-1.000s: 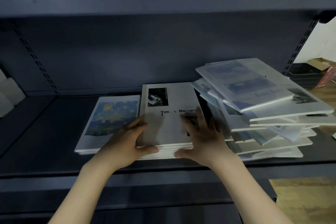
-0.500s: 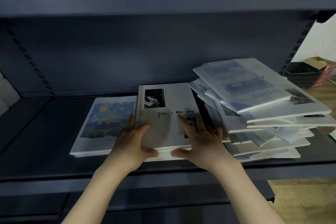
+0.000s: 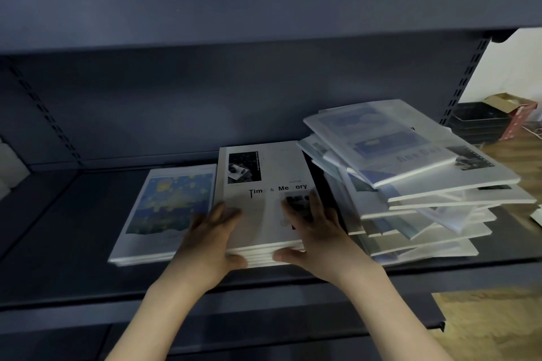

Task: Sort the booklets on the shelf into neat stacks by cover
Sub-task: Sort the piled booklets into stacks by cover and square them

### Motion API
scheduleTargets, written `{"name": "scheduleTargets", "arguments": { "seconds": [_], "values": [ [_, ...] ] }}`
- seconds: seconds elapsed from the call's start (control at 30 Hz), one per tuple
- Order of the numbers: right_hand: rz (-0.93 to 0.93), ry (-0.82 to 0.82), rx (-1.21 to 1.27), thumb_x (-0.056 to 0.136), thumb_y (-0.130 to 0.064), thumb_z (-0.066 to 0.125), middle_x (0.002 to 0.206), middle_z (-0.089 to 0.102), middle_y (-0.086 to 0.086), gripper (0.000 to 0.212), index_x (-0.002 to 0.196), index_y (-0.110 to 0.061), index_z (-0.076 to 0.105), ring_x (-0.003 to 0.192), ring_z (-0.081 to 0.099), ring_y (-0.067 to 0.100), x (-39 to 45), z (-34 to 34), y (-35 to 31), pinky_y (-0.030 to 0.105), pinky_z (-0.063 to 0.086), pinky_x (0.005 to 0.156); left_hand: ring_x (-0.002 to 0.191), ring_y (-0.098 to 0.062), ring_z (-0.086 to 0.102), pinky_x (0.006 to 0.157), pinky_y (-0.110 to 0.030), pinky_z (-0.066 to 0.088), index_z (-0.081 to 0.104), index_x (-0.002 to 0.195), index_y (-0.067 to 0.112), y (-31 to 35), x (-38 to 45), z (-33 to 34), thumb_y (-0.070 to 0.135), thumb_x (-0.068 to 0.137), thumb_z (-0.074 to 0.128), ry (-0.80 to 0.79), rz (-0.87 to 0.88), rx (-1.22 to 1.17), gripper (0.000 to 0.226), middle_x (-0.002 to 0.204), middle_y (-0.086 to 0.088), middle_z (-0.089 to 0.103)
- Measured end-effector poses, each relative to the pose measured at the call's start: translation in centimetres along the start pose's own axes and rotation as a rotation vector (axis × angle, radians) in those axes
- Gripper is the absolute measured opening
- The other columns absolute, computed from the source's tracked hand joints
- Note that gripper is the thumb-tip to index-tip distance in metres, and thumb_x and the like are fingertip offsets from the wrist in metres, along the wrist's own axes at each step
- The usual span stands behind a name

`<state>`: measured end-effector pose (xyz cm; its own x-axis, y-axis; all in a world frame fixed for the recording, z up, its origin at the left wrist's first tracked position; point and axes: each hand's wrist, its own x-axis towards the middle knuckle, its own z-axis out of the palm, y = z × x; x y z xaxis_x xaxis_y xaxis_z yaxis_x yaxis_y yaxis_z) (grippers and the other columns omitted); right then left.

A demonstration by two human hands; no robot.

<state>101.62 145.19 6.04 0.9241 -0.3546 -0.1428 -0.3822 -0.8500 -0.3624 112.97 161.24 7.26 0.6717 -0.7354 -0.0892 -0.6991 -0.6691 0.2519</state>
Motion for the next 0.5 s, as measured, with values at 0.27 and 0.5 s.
{"name": "scheduleTargets", "arguments": {
  "seconds": [0.27,0.5],
  "values": [
    [0.005,-0.001,-0.035,0.085,-0.061,0.050,0.152,-0.026,0.008,0.086,0.146,-0.043,-0.008,0.138,0.003,0.034,-0.3,0.1,0.0,0.043,0.019,0.111,0.140,-0.026,0.008,0.112,-0.031,0.016,0.012,0.147,0.034,0.0,-0.3,0.0,0.039,0.082,0.065,-0.007,-0.019,-0.020,0.084,0.156,0.009,-0.001],
    [0.017,0.002,-0.079,0.084,-0.057,0.054,0.154,-0.022,0.011,0.089,0.148,-0.038,-0.005,0.140,0.003,0.036,-1.3,-0.8,-1.0,0.042,0.016,0.113,0.139,-0.021,0.011,0.111,-0.031,0.020,0.018,0.146,0.032,-0.2,-0.4,-0.2,0.054,0.077,0.064,0.039,0.003,-0.056,0.086,0.153,0.010,0.009]
  ]
}}
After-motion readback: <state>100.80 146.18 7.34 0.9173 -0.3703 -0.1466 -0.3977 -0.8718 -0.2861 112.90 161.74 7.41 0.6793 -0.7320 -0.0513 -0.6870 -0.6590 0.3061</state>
